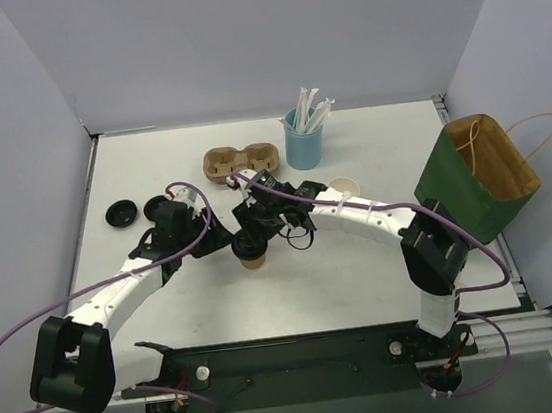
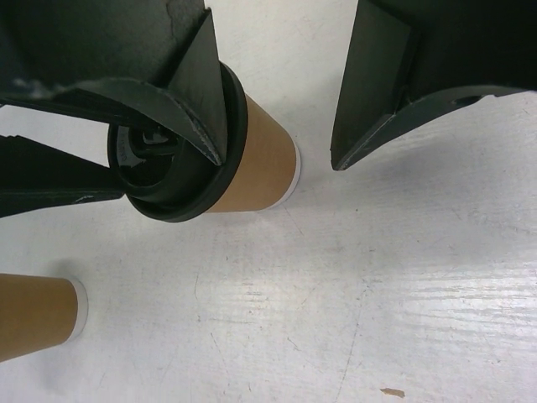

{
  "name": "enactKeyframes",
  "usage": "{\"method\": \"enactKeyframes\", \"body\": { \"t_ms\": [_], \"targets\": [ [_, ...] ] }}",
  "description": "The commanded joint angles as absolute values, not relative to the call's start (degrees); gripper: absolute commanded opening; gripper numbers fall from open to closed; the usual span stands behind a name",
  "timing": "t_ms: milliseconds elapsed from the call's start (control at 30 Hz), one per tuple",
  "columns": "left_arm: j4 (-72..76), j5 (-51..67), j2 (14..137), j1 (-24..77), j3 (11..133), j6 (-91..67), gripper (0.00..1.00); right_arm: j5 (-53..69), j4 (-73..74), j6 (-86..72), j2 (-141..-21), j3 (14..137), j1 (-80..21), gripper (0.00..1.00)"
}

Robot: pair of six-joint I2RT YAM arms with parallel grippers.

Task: Pack the takeout coffee

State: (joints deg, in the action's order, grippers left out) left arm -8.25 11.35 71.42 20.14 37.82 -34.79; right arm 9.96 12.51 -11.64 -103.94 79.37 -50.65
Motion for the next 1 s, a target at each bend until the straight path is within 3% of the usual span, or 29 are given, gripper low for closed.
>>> {"method": "enactKeyframes", "body": {
  "t_ms": [0,267,500,733,967],
  "targets": [
    [-12.74,2.38,74.62,21.70,33.76,-36.91,0.61,10.37,20.83,-11.42,-108.90,74.10,-51.50,0.41],
    [-11.95,-2.29,73.31,27.68,27.51,-42.45,0.61,9.14,18.46,-12.92,-107.93,70.66,-51.42,0.40],
    [-18.88,0.00,62.85,27.69,35.58,-42.01,0.63,9.67,19.51,-14.32,-104.59,72.77,-51.15,0.42],
    [-28.64,-1.40,62.93,25.15,51.22,-37.72,0.68,12.83,20.74,-17.57,-103.45,78.04,-49.40,0.56],
    [-37.08,-2.64,58.89,15.13,54.58,-31.47,0.73,12.57,23.11,-18.72,-102.22,82.79,-49.39,0.70]
  ]
}}
